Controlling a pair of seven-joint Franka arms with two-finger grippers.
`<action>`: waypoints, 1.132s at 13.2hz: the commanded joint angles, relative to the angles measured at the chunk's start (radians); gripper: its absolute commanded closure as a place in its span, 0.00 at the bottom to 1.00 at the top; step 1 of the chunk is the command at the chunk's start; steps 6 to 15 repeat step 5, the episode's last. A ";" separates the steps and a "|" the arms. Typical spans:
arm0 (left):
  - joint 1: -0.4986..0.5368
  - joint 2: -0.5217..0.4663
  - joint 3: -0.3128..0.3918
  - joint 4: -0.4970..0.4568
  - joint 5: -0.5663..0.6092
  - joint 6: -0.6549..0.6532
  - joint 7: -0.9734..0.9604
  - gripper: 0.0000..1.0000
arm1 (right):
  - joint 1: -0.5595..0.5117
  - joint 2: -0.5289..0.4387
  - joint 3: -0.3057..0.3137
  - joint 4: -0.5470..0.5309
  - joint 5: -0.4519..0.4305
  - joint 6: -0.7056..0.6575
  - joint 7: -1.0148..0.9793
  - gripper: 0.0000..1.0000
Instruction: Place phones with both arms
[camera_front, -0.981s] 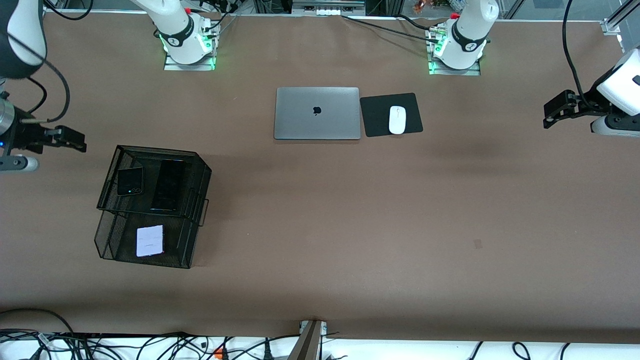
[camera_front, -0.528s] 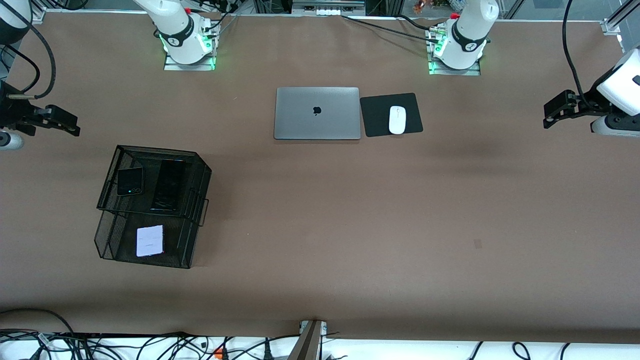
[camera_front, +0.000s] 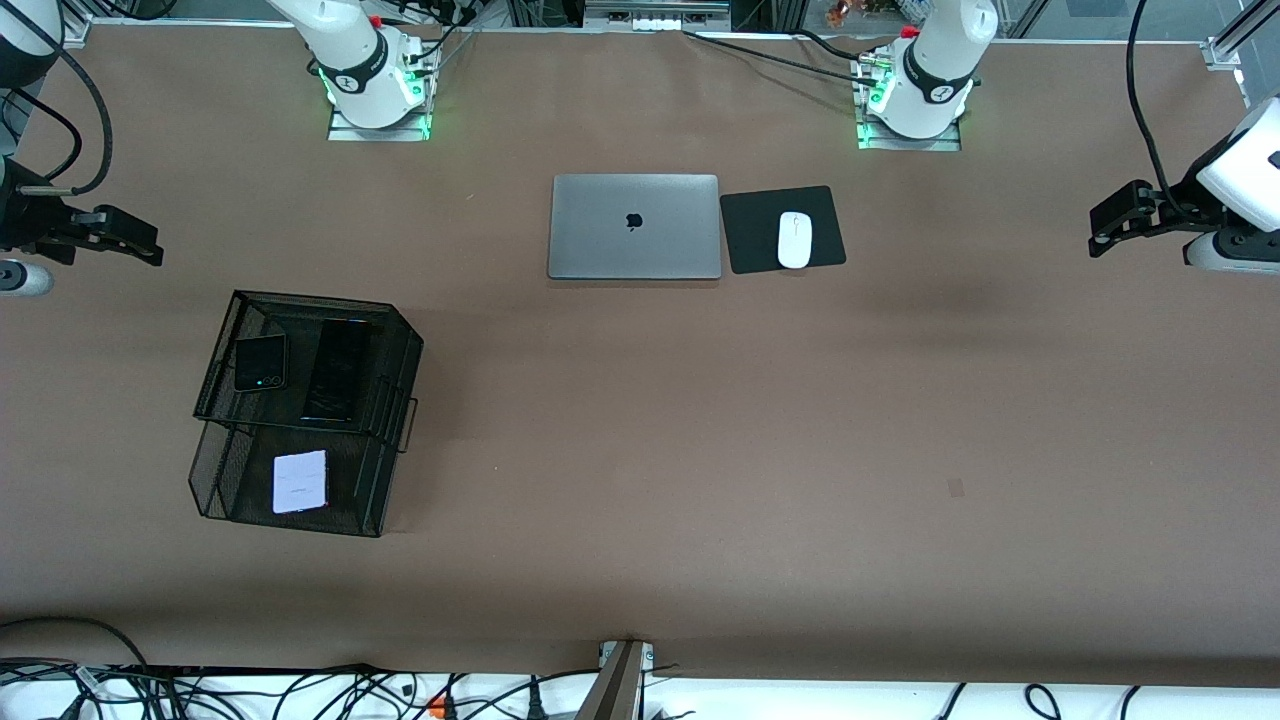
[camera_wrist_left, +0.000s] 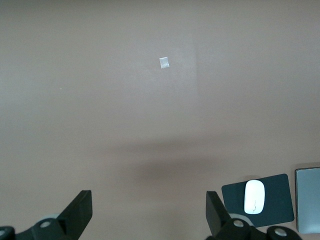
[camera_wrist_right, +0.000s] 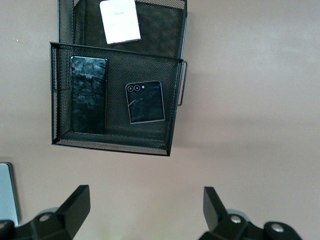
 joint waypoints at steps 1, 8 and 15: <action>0.004 0.017 0.001 0.035 -0.014 -0.022 -0.001 0.00 | -0.021 -0.014 0.024 -0.004 0.003 -0.014 0.019 0.00; 0.003 0.017 0.000 0.035 -0.014 -0.022 -0.001 0.00 | -0.021 -0.014 0.021 -0.004 0.043 -0.014 0.017 0.00; 0.003 0.017 0.000 0.035 -0.014 -0.022 -0.001 0.00 | -0.021 -0.014 0.021 -0.004 0.043 -0.014 0.017 0.00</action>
